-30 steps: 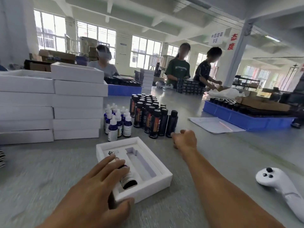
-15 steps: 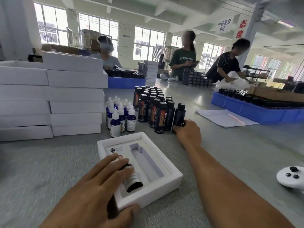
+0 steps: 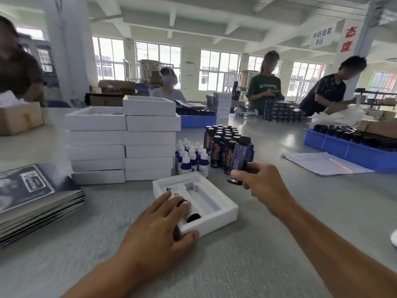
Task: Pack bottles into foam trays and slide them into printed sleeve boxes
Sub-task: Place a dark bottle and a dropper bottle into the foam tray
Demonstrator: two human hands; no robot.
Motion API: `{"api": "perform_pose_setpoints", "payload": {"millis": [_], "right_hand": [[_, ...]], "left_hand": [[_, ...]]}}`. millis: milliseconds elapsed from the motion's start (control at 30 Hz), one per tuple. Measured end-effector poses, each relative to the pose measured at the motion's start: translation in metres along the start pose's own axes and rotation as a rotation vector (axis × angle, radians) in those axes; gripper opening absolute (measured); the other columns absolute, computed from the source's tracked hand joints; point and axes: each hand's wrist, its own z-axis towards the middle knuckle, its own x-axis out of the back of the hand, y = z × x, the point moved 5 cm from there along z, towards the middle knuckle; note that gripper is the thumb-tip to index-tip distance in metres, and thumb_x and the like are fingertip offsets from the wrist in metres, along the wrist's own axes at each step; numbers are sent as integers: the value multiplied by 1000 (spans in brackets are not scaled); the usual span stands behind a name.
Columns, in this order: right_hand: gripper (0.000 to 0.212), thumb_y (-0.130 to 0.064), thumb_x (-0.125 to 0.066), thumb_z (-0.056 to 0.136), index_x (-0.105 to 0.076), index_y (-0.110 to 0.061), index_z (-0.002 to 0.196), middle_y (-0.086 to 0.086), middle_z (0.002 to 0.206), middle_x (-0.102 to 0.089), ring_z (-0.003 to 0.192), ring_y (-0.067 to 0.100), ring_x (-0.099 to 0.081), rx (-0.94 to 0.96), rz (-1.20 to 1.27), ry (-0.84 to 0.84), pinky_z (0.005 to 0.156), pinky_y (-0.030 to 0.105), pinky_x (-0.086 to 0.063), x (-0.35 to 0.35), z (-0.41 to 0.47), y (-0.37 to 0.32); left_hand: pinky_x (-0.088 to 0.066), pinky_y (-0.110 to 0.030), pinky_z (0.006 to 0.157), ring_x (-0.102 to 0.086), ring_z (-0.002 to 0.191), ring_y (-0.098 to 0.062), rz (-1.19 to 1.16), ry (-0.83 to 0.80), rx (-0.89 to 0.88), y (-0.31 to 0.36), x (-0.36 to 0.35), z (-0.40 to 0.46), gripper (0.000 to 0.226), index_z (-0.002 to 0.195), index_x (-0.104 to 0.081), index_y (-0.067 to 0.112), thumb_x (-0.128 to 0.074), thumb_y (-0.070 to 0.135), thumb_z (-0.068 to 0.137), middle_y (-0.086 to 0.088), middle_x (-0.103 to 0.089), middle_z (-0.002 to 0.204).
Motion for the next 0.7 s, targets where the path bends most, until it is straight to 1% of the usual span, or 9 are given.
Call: {"api": "perform_pose_setpoints", "payload": {"millis": [67,133,200,267,300,400,467,600,700], "right_hand": [[22,-36,-80,77,-71,-21,90,-8,59,-68,48,0,-58,17,-31,-145,46,14,-42,-15,-19,-13],[36,-39,-80,76,-66,-23,105,-7,71,-71,59,-1,-65,55,-102,-243,50,11,-43,-32,-33,-24],[54,-44,-76,75,-60,-27,123,-6,85,-72,70,3,-67,123,-279,-272,58,18,-48,-48,-42,-31],[60,-49,-69,75,-56,-32,131,-5,97,-73,80,10,-66,217,-512,-223,68,30,-55,-58,-46,-36],[60,-51,-66,76,-55,-35,132,-4,100,-72,82,12,-65,251,-588,-189,71,32,-55,-60,-47,-38],[49,-57,-60,81,-61,-38,126,-4,105,-71,84,14,-63,306,-664,-141,71,31,-54,-64,-49,-41],[42,-60,-58,82,-67,-37,116,-5,100,-69,81,14,-60,344,-721,-148,68,31,-50,-67,-51,-42],[45,-66,-55,83,-71,-33,110,-7,91,-61,77,11,-56,407,-794,-172,64,30,-46,-71,-56,-41],[45,-63,-54,88,-72,-31,115,-6,106,-60,92,12,-54,420,-770,-207,74,33,-51,-69,-55,-40]], "left_hand": [[4,-18,110,17,134,12,-4,-12,2,-6,0,-2,80,150,-19,44,-20,79,78,27,-9,157],[2,-17,110,16,134,11,-13,-8,4,-5,0,-5,81,150,-20,43,-22,78,77,27,-10,157],[1,-18,111,15,135,11,-20,-7,0,-2,0,-7,80,151,-20,42,-25,76,78,26,-10,158],[2,-17,110,15,135,11,-26,-6,-1,-1,2,-7,78,151,-21,40,-28,74,81,25,-11,158],[2,-18,110,15,134,11,-28,-7,-2,-1,2,-7,78,151,-21,39,-29,73,81,24,-11,158],[-1,-20,112,14,137,9,-37,-13,8,-2,2,-7,80,151,-20,39,-29,74,81,24,-10,158],[0,-22,110,15,139,8,-35,-20,19,-3,1,-7,81,152,-17,39,-28,75,80,25,-8,158],[0,-23,111,15,142,4,-26,-29,21,-5,-1,-7,81,152,-17,38,-26,76,80,24,-8,158],[-2,-23,111,13,143,3,-20,-36,19,-6,-2,-6,82,152,-17,38,-26,77,80,23,-9,158]]}}
